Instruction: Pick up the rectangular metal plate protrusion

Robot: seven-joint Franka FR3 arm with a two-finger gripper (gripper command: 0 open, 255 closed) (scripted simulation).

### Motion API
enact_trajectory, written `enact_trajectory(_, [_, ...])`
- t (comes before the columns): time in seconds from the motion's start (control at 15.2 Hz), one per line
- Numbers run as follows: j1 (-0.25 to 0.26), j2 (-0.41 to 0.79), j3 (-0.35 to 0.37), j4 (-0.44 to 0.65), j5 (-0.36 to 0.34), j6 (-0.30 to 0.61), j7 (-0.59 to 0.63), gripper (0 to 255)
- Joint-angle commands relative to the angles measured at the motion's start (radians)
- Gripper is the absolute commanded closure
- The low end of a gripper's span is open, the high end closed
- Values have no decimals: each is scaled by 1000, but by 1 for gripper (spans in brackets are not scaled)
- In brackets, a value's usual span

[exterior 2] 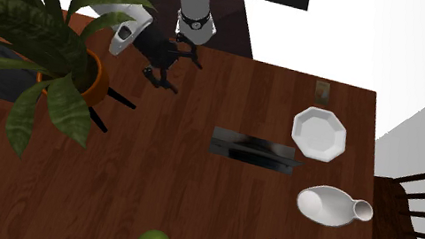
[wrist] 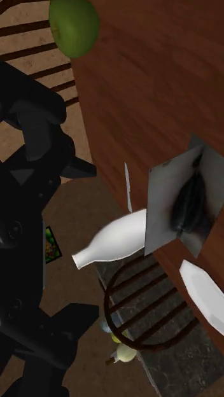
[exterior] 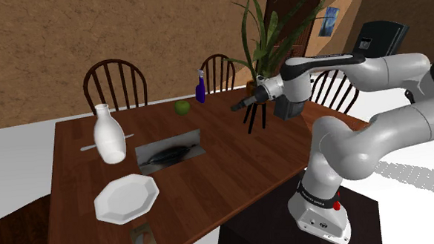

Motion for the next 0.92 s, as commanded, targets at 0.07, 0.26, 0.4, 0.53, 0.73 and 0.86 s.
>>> enact_trajectory(0.07, [261,-74,-325,55,20,86,-297,0])
enact_trajectory(0.26, [481,-223,-567,170,-9,79,-512,0])
enact_trajectory(0.4, [603,-337,-677,268,-41,35,-624,0])
enact_trajectory(0.53, [714,-451,-749,379,-71,-33,-720,0])
enact_trajectory(0.73, [874,-615,-801,568,-111,-169,-837,0])
enact_trajectory(0.86, [907,-649,-813,613,-121,-203,-864,0])
